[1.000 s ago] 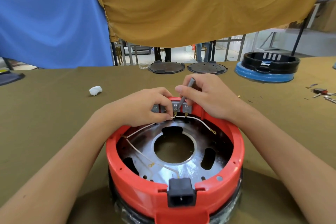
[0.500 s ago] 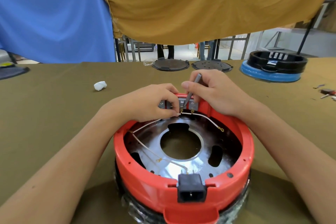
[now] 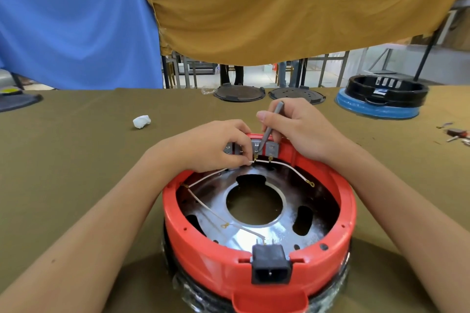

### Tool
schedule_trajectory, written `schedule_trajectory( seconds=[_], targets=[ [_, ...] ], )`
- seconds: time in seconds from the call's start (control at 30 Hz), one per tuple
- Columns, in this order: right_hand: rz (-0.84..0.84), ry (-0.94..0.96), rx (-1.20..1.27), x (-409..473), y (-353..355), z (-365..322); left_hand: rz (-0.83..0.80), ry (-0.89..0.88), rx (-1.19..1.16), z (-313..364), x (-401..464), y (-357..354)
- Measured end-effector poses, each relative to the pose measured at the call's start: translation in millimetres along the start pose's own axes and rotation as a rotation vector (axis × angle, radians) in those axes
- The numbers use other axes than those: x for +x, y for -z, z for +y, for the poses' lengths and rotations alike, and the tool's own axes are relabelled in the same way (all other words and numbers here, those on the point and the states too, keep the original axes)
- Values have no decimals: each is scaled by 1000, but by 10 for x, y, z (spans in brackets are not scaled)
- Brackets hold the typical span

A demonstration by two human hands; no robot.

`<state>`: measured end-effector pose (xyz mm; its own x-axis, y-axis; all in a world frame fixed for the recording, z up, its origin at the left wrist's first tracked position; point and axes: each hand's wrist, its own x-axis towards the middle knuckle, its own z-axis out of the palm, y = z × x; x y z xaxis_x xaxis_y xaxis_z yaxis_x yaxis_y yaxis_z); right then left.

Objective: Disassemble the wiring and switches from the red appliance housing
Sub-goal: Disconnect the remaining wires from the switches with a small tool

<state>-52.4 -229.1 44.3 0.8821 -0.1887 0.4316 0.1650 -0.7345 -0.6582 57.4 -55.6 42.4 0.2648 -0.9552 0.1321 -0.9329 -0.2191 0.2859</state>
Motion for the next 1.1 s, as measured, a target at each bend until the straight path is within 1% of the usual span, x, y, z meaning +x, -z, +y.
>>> schedule_trajectory(
  seconds=[0.13, 0.2, 0.33, 0.6, 0.73, 0.9, 1.0, 1.1],
  targets=[
    [-6, 103, -146, -51, -20, -1, 4, 0, -4, 5, 2, 0],
    [-16, 125, -160, -54, -21, -11, 4, -1, -6, 7, 3, 1],
    [19, 166, -155, -59, -17, -5, 3, -2, -3, -1, 2, 9],
    [-9, 115, -116, -22, -8, 2, 5, 3, -11, 5, 4, 5],
    [-18, 46, 4, -2, -9, 16, -2, 5, -11, 11, 0, 12],
    [-14, 7, 80, 13, 2, 30, -4, 2, -7, 9, 2, 9],
    [-9, -6, 94, 15, 3, 50, -6, 2, 0, 3, 6, 3],
    [-65, -26, 64, 10, -13, 51, 1, 2, 7, -2, 5, 1]
  ],
)
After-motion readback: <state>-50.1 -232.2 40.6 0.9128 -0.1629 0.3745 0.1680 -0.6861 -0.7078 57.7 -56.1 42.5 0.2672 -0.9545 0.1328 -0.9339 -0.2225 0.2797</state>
